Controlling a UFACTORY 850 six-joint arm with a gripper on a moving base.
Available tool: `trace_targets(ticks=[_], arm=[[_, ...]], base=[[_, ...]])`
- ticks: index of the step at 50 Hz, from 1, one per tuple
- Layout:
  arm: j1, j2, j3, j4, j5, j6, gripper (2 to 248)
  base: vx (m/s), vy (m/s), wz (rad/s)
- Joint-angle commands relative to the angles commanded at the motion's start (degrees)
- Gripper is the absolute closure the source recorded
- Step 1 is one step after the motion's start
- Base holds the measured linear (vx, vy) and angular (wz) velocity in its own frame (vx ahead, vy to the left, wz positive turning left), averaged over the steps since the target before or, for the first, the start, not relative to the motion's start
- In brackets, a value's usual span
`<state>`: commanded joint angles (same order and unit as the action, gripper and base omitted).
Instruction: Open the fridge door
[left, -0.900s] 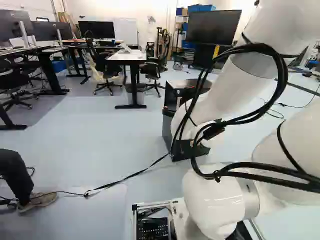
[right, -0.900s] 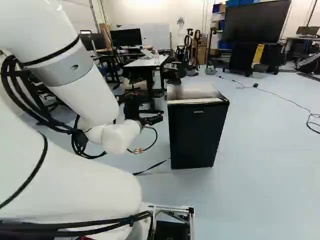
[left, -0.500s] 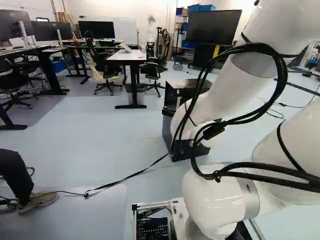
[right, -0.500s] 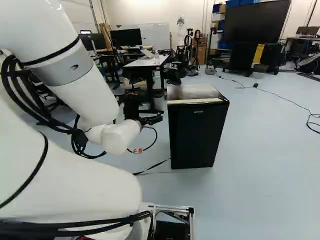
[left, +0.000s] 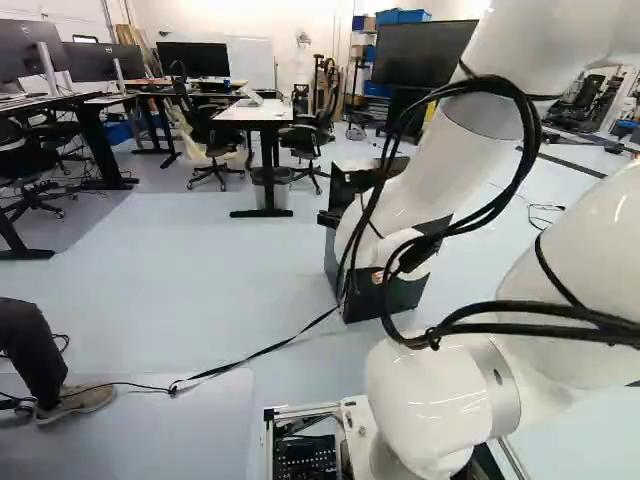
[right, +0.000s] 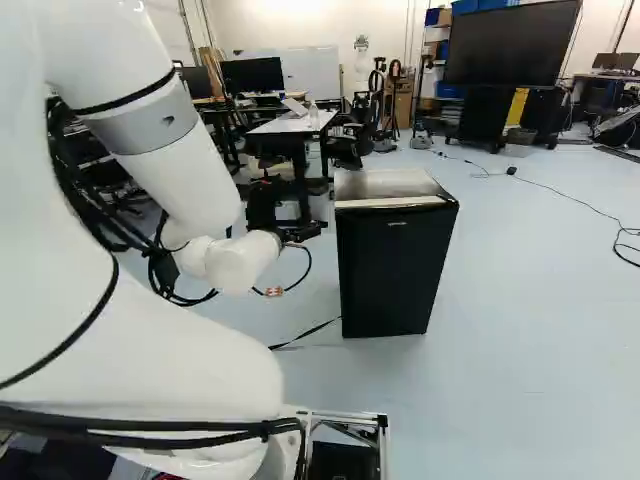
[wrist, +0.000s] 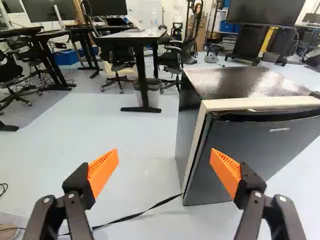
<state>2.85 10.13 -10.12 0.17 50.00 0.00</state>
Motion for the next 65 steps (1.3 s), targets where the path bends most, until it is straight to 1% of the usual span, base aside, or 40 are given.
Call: trace_targets(ticks=[10, 27, 49, 65], arm=[[1.14, -2.79, -2.56, 2.51, 0.00, 0.00, 3], [3.57, -6.72, -6.33, 8.60, 0.00, 0.00, 3], [6.97, -9.05, -8.64, 19.07, 0.00, 0.00, 3], [9.84, -10.22, -9.83, 26.96, 0.00, 0.00, 3]], base=[[0.000, 0.000, 0.000], [0.000, 0.000, 0.000], [0.000, 0.000, 0.000], [0.000, 0.000, 0.000]])
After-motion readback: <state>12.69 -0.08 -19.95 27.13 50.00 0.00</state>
